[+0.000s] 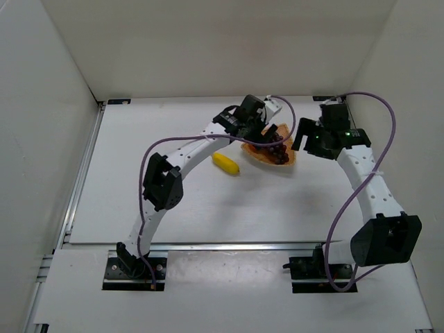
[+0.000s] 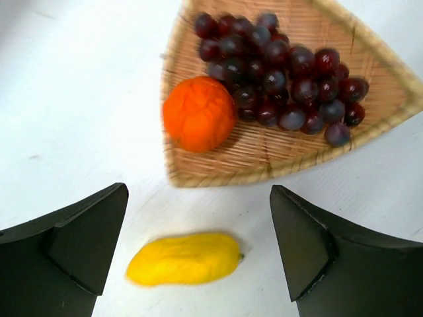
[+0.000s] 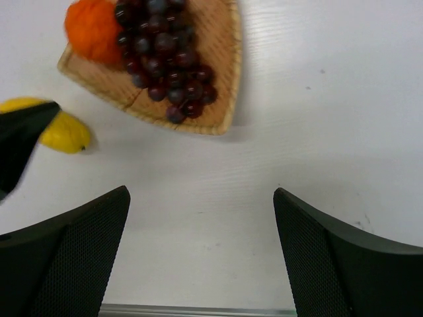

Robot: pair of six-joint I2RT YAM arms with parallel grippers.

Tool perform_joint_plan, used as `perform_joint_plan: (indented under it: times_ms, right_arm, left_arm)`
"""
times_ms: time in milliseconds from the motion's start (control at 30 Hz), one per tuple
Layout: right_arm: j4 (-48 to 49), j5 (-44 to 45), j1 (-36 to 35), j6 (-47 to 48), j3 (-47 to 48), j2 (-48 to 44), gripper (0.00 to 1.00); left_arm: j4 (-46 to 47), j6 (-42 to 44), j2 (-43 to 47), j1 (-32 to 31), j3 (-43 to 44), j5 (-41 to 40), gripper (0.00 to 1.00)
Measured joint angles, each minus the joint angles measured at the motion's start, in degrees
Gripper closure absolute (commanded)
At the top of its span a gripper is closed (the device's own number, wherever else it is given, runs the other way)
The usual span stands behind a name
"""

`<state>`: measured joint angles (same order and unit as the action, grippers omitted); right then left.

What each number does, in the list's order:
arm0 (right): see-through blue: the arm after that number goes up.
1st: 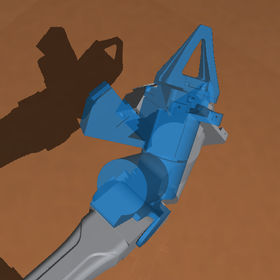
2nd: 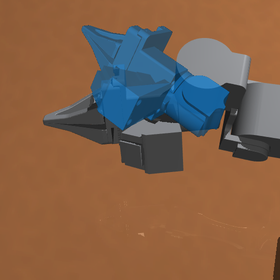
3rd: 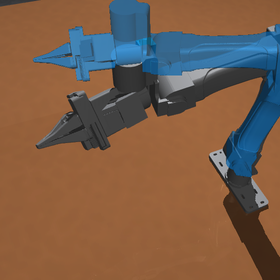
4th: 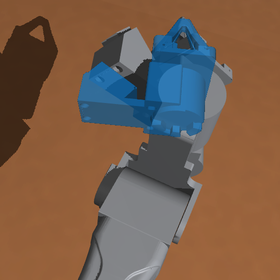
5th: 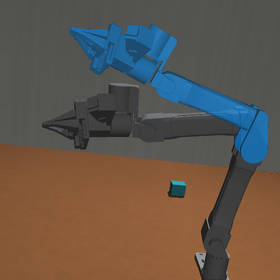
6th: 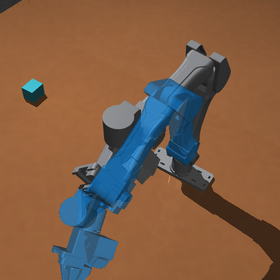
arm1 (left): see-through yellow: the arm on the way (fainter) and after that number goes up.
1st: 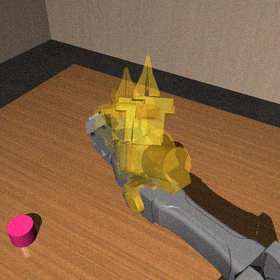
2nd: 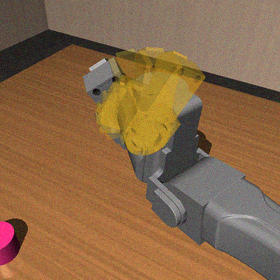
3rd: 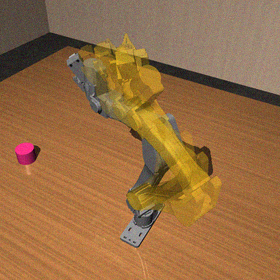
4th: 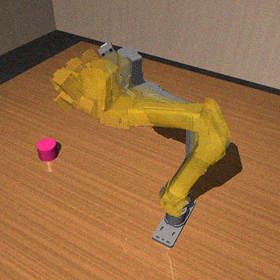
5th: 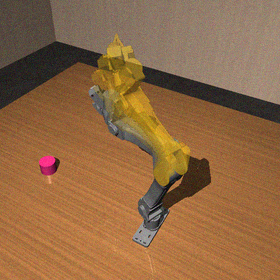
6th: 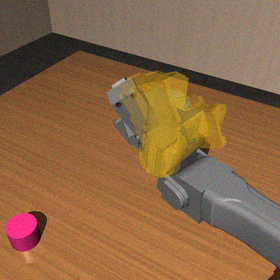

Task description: Place and organize the fake fruits in the fruit bowl

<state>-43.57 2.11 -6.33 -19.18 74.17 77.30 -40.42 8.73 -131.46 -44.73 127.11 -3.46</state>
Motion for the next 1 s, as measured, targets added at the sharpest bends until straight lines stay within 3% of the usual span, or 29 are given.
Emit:
perform_joint_plan:
  times_ms: [167, 333, 433, 600, 667, 733, 767, 867, 1000]
  right_arm:
    - [1.6, 0.3, -14.0, 6.7, 2.4, 5.9, 0.04]
    - [1.6, 2.6, -27.9, 12.8, 16.9, 25.2, 0.02]
    - [1.0, 4.0, -32.5, 14.0, 29.1, 37.7, 0.01]
    - [1.4, 5.3, -34.2, 13.5, 39.6, 51.7, 0.03]
    - [1.1, 5.5, -34.2, 13.3, 40.5, 55.0, 0.12]
    - [0.4, 5.7, -34.3, 12.8, 40.5, 57.5, 0.28]
    - [0.3, 5.1, -34.3, 12.2, 40.5, 58.1, 0.47]
    - [0.2, 5.9, -35.1, 11.3, 40.2, 57.6, 0.82]
    - [0.5, 6.4, -36.5, 9.0, 36.4, 53.8, 0.87]
  left_arm:
    - [0.3, -2.6, 13.7, 4.0, -7.2, -4.4, 0.01]
    - [1.8, -4.9, 27.2, 16.8, -15.2, -8.9, 0.01]
    - [1.2, -5.8, 31.5, 24.0, -20.0, -11.4, 0.01]
    - [-1.7, -6.3, 34.6, 28.3, -28.7, -12.4, 0.01]
    - [-2.8, -6.3, 35.6, 29.1, -31.7, -12.4, 0.01]
    - [-3.6, -6.3, 36.2, 30.1, -33.5, -12.4, 0.01]
    - [-3.9, -6.3, 36.4, 30.5, -34.1, -12.4, 0.01]
    - [-4.4, -6.2, 37.1, 31.8, -34.7, -12.2, 0.01]
    - [-4.4, -6.4, 38.0, 32.9, -34.7, -12.0, 0.01]
